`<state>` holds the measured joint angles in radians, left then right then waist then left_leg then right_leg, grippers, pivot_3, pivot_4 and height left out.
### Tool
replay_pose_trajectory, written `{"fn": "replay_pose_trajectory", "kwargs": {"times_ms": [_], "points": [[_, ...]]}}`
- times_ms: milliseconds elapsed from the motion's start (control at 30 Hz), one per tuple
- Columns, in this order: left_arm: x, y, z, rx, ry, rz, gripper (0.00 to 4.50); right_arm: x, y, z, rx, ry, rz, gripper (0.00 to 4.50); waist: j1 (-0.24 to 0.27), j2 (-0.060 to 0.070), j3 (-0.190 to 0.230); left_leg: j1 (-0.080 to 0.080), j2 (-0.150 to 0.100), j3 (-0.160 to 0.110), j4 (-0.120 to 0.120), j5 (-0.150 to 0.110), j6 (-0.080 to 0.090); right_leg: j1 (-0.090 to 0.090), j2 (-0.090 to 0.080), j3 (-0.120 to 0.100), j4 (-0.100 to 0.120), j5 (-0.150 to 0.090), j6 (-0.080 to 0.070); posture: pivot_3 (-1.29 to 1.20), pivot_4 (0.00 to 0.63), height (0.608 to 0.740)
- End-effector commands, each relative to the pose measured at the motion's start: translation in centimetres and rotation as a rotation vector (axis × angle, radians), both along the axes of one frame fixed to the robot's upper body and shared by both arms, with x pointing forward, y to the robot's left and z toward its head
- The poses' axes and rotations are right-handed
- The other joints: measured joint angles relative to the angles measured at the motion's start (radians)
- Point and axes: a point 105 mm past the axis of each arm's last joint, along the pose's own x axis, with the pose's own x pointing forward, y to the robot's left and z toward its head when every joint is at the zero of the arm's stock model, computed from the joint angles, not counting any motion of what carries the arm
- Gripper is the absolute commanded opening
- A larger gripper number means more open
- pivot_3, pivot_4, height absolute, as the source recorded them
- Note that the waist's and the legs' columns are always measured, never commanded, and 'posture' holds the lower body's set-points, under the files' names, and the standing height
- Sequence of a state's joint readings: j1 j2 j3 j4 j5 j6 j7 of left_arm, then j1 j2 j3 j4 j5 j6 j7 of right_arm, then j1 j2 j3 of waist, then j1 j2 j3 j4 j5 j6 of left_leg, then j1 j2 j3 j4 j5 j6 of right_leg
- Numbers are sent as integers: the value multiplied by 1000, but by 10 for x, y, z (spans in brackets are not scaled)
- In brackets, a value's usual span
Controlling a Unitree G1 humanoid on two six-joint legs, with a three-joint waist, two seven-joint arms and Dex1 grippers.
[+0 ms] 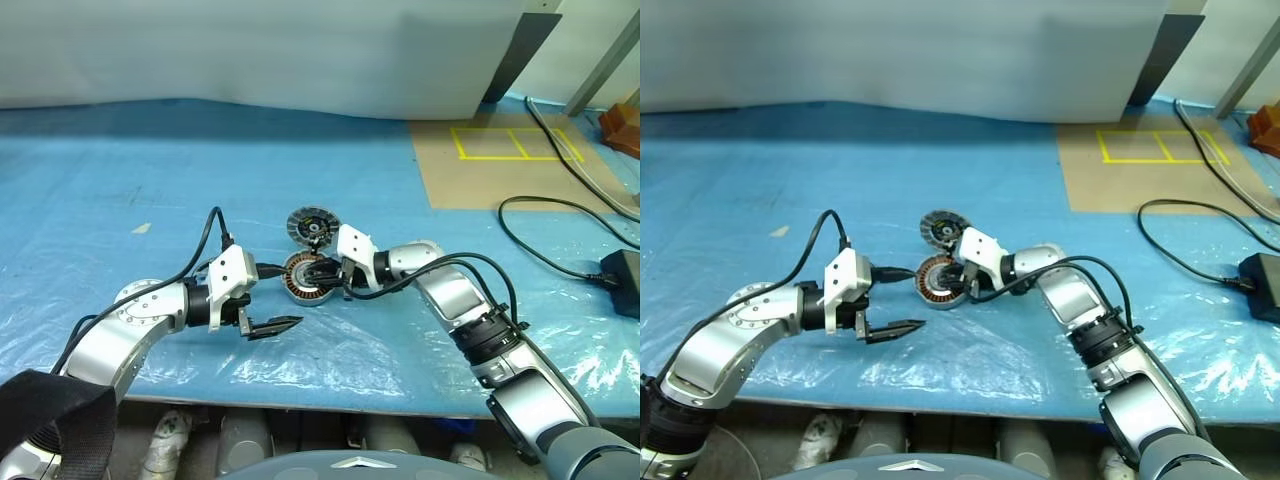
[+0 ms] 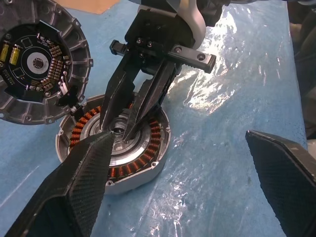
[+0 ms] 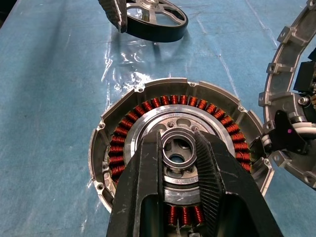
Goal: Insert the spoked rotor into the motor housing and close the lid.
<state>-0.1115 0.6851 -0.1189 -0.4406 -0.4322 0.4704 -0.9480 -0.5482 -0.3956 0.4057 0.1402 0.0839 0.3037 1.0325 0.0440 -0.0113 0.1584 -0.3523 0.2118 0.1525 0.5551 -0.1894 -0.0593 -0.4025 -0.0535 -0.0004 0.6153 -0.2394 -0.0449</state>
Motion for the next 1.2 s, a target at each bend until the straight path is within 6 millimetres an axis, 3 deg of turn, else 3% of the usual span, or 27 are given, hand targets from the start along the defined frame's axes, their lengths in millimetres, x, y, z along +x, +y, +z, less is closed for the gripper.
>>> {"fn": "replay_pose_trajectory", "kwargs": {"times_ms": [33,267,1200], "points": [[-2,-4,7,2,-32,-14,4500,3,3,8,7,-49,14,560,0,0,0,0,0,0,0,0,0,0,0,0,0,0,0,0,150,740],[-2,-4,8,0,-27,4,4500,9,7,15,42,-50,-8,560,0,0,0,0,0,0,1,0,0,0,0,0,1,0,0,0,150,740],[1,-6,13,-13,-32,10,4500,0,3,-3,-26,-47,23,560,0,0,0,0,0,0,2,0,0,-1,0,0,2,0,0,0,150,740]]}}
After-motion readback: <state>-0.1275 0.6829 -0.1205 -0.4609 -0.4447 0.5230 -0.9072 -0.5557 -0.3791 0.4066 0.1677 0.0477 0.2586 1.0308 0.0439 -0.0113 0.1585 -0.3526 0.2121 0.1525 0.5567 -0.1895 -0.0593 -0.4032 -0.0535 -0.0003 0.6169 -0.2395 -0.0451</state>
